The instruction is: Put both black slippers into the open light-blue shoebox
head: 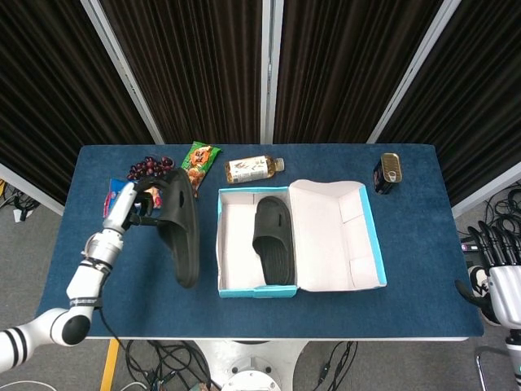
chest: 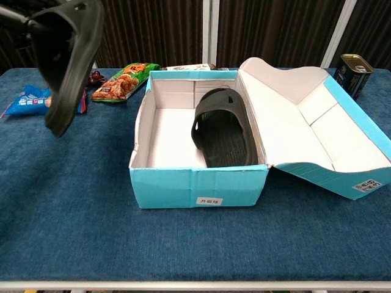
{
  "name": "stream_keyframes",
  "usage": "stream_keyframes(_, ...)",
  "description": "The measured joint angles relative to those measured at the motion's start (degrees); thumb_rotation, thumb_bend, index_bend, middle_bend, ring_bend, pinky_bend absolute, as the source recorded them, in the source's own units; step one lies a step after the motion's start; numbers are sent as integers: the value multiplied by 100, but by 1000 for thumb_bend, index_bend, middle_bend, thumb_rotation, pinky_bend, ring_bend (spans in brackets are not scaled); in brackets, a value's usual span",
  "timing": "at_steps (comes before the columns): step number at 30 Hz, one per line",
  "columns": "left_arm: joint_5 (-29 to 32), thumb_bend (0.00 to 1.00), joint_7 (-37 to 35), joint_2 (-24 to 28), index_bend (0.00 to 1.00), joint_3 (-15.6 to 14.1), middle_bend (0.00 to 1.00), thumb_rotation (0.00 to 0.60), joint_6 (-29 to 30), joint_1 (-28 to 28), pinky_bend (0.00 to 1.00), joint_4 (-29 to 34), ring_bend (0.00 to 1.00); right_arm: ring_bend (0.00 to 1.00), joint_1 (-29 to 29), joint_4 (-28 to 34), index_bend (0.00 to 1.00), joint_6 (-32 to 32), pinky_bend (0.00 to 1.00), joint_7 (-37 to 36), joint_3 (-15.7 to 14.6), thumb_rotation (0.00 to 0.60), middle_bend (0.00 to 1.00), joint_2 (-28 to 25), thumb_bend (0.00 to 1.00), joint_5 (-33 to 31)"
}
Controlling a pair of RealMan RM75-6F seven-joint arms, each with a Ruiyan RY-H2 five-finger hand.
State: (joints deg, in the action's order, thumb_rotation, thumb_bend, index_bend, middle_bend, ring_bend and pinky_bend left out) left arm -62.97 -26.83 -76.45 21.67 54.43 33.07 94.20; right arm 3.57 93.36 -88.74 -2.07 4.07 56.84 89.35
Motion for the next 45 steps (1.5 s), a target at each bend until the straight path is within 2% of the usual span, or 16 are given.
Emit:
stream_keyframes(8, -483, 0, -147, -1151, 563, 50, 548, 600, 152, 499, 779, -724, 731, 0, -56, 50, 0, -51, 22, 25, -10, 600, 8, -62, 111, -23)
stream_keyframes(18, -1391, 0, -197, -2469, 558, -199, 546, 600, 941, 915, 759, -2590, 689, 0, -91, 104, 0, -31, 25, 93, -18, 600, 8, -76, 111, -85)
stream_keyframes(24, -1608, 0, -320, -3080, 558, -358, 546, 600, 1287, 1011, 758, -3405, 676, 0, -75, 152, 0, -2, 25, 146, -8, 600, 8, -92, 112, -87)
stream_keyframes(28, -1523, 0, -458, -3319, 551, -390, 546, 600, 1268, 1016, 724, -3584, 612, 0, -65, 186, 0, 23, 24, 182, -6, 600, 8, -99, 111, -94)
stream_keyframes(34, -1187, 0, -275, -3450, 530, -415, 564, 600, 814, 1028, 642, -3671, 466, 0, -48, 224, 0, 52, 24, 224, -3, 600, 8, -102, 112, -92)
stream_keyframes(45, -775, 0, 691, -3700, 479, -400, 579, 600, 422, 1092, 574, -3887, 403, 0, -45, 242, 0, 64, 24, 231, -6, 600, 8, -118, 111, -85)
